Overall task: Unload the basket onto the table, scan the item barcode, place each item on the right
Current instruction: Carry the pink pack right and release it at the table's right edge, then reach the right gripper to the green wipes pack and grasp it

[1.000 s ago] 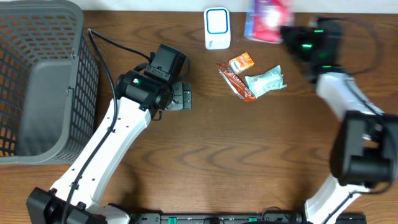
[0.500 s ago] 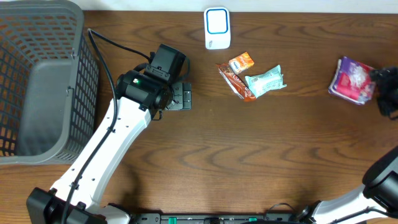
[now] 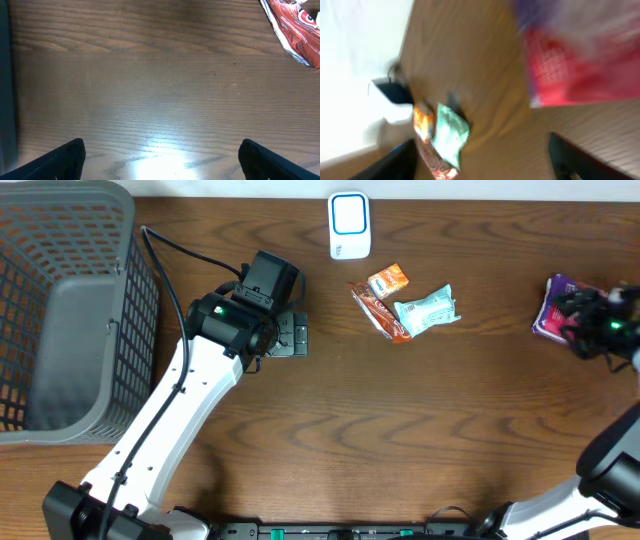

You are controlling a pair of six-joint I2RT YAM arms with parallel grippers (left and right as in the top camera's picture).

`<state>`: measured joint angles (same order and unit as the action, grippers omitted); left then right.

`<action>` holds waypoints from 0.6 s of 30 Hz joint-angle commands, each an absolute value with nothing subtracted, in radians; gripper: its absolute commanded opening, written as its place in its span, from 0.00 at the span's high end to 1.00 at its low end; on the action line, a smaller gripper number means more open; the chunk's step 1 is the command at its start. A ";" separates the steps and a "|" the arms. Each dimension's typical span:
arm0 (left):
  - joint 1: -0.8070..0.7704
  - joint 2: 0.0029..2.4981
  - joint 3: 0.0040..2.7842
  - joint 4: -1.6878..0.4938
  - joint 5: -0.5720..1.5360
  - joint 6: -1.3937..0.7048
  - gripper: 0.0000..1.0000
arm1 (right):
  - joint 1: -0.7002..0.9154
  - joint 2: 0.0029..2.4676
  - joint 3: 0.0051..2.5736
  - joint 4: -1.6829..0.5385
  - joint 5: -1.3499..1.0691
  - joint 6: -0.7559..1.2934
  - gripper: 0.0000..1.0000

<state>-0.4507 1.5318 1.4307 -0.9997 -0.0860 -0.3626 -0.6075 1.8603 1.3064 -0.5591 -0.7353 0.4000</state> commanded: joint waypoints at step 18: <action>-0.450 1.532 1.429 -1.005 -0.105 -0.368 0.02 | -0.335 1.972 1.304 -0.450 0.189 0.394 0.99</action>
<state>-0.4507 1.5318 1.4307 -1.0000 -0.0860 -0.3626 -0.3233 1.9114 1.3064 -0.4568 -0.0166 0.4004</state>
